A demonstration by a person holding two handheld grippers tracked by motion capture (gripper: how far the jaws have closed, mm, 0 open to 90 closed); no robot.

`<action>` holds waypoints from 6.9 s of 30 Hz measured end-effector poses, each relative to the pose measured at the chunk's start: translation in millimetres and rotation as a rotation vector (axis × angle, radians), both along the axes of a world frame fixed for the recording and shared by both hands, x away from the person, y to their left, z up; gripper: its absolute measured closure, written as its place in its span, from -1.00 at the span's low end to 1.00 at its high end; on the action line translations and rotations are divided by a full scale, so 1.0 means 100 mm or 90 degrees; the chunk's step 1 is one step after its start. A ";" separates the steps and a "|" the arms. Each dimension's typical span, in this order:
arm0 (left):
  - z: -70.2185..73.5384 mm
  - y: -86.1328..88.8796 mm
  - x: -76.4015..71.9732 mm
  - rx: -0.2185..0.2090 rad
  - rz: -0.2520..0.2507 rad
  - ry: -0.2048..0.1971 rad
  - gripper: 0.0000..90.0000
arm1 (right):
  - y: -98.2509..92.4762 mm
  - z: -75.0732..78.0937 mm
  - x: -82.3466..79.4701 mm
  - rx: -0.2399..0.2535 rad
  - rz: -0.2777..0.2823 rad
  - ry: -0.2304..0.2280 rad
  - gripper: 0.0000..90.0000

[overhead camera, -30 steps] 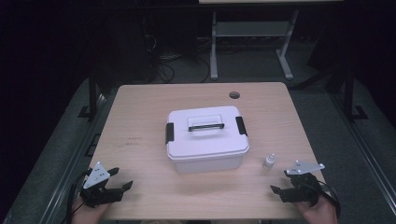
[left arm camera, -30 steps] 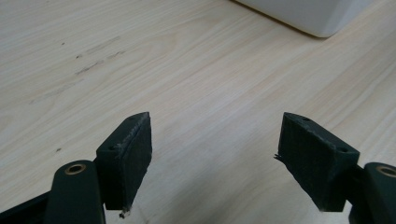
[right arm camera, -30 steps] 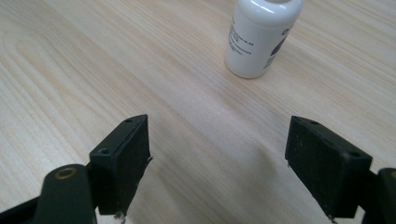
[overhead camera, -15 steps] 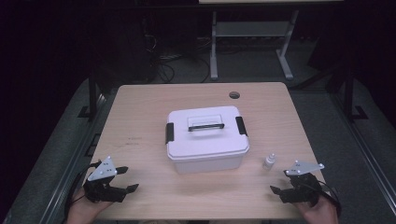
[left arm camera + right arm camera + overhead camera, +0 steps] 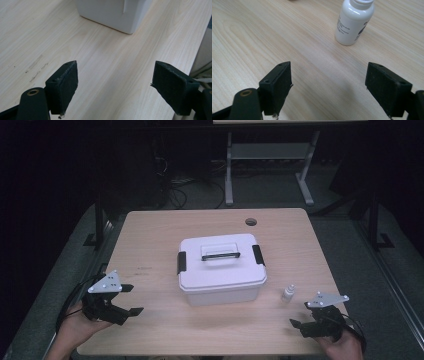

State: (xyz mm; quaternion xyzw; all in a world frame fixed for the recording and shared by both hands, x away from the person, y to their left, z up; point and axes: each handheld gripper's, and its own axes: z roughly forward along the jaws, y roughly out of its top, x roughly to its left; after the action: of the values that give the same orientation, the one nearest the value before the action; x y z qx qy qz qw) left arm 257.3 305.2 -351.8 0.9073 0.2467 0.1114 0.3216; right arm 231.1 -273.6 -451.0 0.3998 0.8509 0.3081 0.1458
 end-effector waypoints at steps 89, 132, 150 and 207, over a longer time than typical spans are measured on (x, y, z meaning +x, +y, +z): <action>0.83 -1.86 1.13 0.131 -0.208 0.043 -0.25 | 0.03 0.02 -0.04 -0.007 0.014 0.010 -0.57; 0.69 -2.47 1.44 0.180 -0.243 0.052 0.83 | 0.02 0.02 -0.06 0.010 0.019 0.018 -0.57; 0.79 -2.46 1.45 0.171 -0.253 0.045 0.86 | 0.02 0.01 -0.05 0.005 0.023 0.018 -0.57; 1.20 -1.26 1.10 0.134 -0.146 -0.002 0.87 | 0.03 0.02 -0.05 -0.009 0.014 0.021 -0.58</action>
State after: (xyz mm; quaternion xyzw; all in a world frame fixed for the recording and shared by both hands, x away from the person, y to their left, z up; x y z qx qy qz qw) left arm 367.5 179.3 -232.1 0.9581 0.1281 0.1008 0.2357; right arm 226.2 -270.8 -449.3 0.3944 0.8596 0.2973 0.1312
